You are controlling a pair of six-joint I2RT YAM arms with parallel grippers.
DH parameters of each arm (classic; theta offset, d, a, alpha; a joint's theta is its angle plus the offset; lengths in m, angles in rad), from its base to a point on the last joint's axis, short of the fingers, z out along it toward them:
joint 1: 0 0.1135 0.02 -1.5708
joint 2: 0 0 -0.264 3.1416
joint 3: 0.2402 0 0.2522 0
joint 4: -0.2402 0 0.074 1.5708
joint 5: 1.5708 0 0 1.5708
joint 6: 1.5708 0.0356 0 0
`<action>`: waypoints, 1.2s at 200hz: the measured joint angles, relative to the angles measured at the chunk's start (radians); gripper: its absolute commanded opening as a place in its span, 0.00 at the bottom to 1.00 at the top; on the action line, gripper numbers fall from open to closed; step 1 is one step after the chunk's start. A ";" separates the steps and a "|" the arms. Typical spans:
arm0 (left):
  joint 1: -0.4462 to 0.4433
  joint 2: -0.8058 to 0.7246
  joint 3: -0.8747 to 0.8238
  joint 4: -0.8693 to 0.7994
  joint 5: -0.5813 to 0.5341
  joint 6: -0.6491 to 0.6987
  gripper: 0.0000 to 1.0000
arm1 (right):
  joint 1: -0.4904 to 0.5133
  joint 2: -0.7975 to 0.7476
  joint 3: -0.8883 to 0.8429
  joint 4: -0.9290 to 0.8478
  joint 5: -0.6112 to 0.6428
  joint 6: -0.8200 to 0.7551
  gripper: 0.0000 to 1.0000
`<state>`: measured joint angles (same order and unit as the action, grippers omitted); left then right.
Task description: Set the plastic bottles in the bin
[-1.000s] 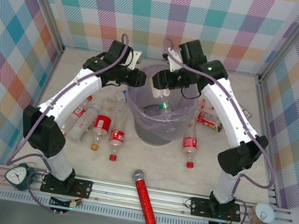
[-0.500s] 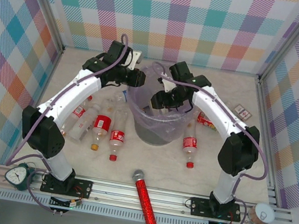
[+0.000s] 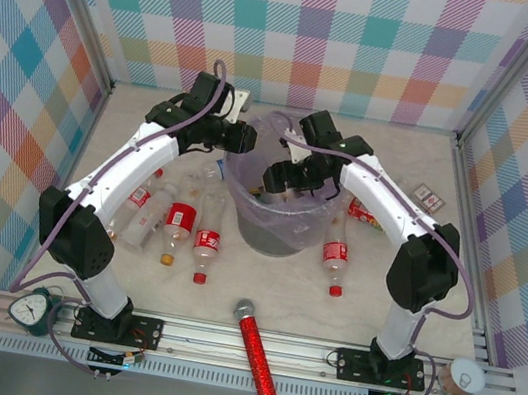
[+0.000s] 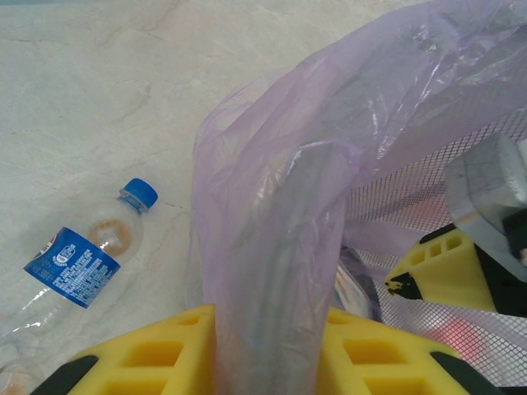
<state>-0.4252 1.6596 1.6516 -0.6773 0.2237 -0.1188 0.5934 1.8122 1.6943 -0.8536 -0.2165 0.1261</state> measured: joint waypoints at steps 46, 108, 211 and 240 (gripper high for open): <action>0.000 0.000 0.000 0.000 0.000 0.000 0.31 | 0.000 -0.084 0.053 -0.024 0.029 -0.001 0.76; 0.000 0.000 0.000 0.000 0.000 0.001 0.31 | -0.051 -0.268 0.171 -0.080 0.101 -0.011 0.76; 0.000 -0.002 -0.005 0.004 0.002 0.006 0.31 | -0.596 -0.292 -0.071 -0.054 0.208 -0.077 0.88; 0.000 -0.002 -0.003 0.003 0.002 0.013 0.31 | -0.640 -0.134 -0.115 -0.031 0.212 -0.124 0.91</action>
<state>-0.4252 1.6577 1.6482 -0.6746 0.2256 -0.1059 -0.0463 1.6783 1.5795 -0.8845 -0.0040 0.0025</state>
